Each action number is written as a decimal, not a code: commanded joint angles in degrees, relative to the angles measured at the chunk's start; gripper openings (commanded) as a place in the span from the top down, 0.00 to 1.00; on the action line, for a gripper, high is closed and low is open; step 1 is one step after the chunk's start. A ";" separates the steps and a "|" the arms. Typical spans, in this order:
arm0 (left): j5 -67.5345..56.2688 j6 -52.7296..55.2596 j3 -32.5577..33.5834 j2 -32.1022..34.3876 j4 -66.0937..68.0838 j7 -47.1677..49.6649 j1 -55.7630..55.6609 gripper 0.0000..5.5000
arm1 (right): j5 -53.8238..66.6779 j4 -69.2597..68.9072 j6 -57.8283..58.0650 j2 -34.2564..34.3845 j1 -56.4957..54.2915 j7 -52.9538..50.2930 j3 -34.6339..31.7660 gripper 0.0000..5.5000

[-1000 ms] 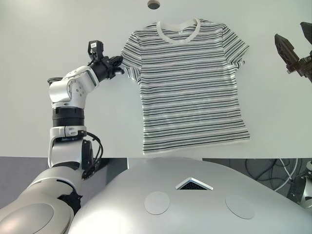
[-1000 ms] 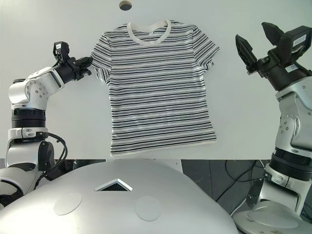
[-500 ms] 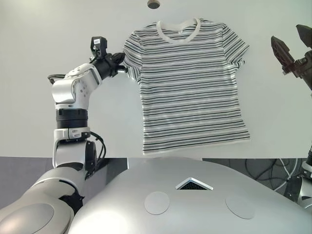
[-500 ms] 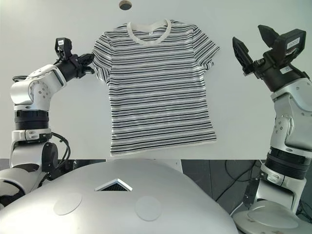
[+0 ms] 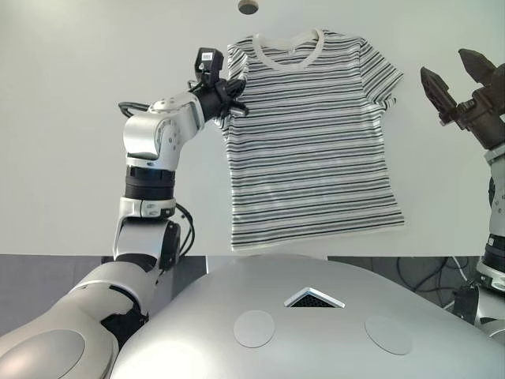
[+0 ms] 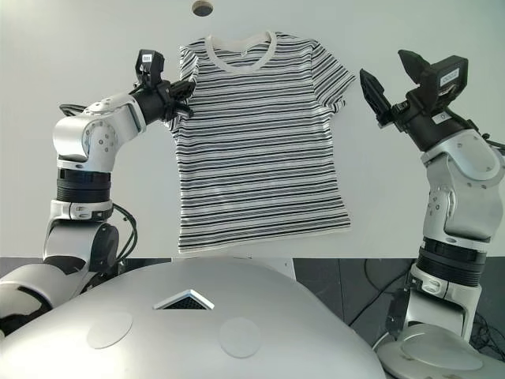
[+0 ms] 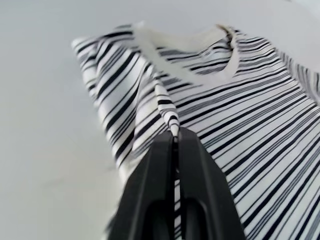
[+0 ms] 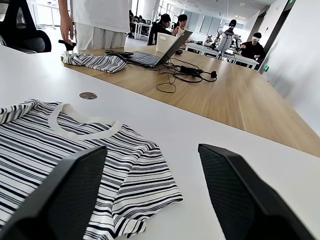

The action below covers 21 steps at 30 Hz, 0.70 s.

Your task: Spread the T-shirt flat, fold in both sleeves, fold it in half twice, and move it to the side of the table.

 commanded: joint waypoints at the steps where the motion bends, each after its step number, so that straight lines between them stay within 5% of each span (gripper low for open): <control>1: 1.74 0.10 -0.38 -1.27 1.81 1.15 -1.85 1.00 | -1.26 0.79 -0.88 1.01 -0.49 -0.37 1.20 0.37; 4: 2.70 -0.77 -1.20 -2.54 3.45 1.30 -2.11 1.00 | -2.04 1.30 -1.45 1.30 -0.45 -0.46 1.69 0.37; 8: 4.07 -1.49 -2.27 -4.59 4.89 1.45 -2.93 0.86 | -3.18 1.81 -2.10 2.03 -0.29 -0.46 2.50 0.37; 13: 3.54 -0.94 -2.65 -6.22 3.83 0.27 -2.20 0.85 | -3.52 2.49 -2.34 2.33 0.02 -0.26 3.18 0.37; 21: -10.35 1.35 4.20 -6.96 -18.17 -6.32 -0.33 0.85 | -4.52 16.25 2.48 4.12 -6.70 -3.74 3.96 0.37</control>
